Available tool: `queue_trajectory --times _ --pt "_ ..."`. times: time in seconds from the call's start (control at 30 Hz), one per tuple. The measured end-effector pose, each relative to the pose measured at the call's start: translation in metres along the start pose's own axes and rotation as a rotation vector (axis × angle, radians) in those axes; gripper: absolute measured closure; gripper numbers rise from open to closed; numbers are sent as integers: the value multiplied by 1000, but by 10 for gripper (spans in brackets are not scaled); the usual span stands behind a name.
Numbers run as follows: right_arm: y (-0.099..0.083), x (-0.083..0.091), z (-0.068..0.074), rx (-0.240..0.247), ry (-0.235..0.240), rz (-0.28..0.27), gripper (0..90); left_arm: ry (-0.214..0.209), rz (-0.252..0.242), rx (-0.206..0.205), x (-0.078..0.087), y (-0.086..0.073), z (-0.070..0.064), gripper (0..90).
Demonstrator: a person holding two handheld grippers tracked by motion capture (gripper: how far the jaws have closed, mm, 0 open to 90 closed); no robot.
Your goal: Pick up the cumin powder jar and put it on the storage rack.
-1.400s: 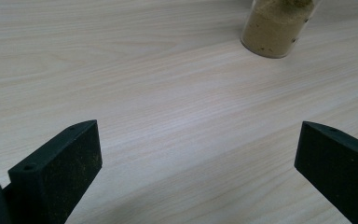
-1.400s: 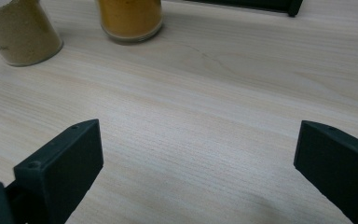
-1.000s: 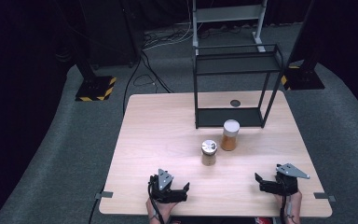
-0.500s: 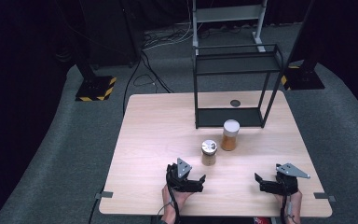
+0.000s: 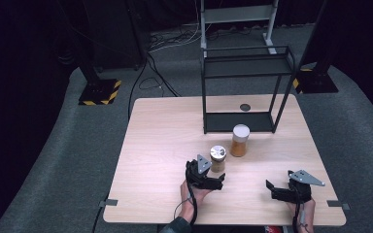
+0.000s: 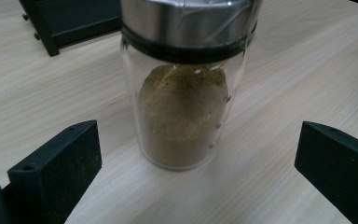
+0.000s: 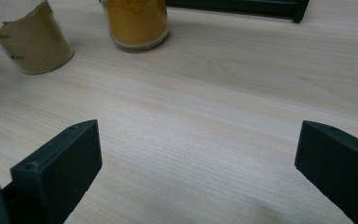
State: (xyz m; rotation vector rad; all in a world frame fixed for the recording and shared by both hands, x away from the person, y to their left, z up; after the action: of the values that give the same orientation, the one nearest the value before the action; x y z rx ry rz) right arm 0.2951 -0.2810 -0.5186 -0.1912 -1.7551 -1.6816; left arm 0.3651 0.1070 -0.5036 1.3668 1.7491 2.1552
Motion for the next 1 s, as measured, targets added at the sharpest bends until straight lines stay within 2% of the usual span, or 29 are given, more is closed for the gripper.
queue_trajectory --times 0.23,0.47,0.5,0.53,0.57,0.6,0.7,1.0 --pt "0 0 -1 3 8 1 0 -1 8 -25 -16 8 2 0" --pt "0 0 -2 -6 11 -1 0 27 4 -39 -27 14 2 2" --pt "0 0 -2 -9 13 -3 0 31 0 -45 -28 14 2 31" --pt "0 0 -2 -11 14 -4 0 55 -9 -53 -29 14 0 93" --pt "-1 0 -2 -11 14 -5 0 58 -14 -52 -30 13 0 207" --pt "-1 0 -2 -10 14 -8 0 50 -19 -49 -30 13 1 285" --pt "-1 0 -2 -10 14 -8 0 55 -24 -37 -30 13 1 296" --pt "-1 1 -3 -9 15 -10 0 75 -20 -55 -27 14 0 299"
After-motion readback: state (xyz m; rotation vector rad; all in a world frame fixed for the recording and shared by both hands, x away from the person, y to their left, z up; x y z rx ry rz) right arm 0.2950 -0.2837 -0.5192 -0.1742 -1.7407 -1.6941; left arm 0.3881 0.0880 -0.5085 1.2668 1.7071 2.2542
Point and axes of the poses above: each handheld gripper's, and its own axes: x roughly backward along the jaws, y roughly out of its top, z roughly to its left, the point moved 8 cm from there along -x, roughly forward along the jaws, and after that the axes turned 5 degrees about z, right-handed, at the moved point
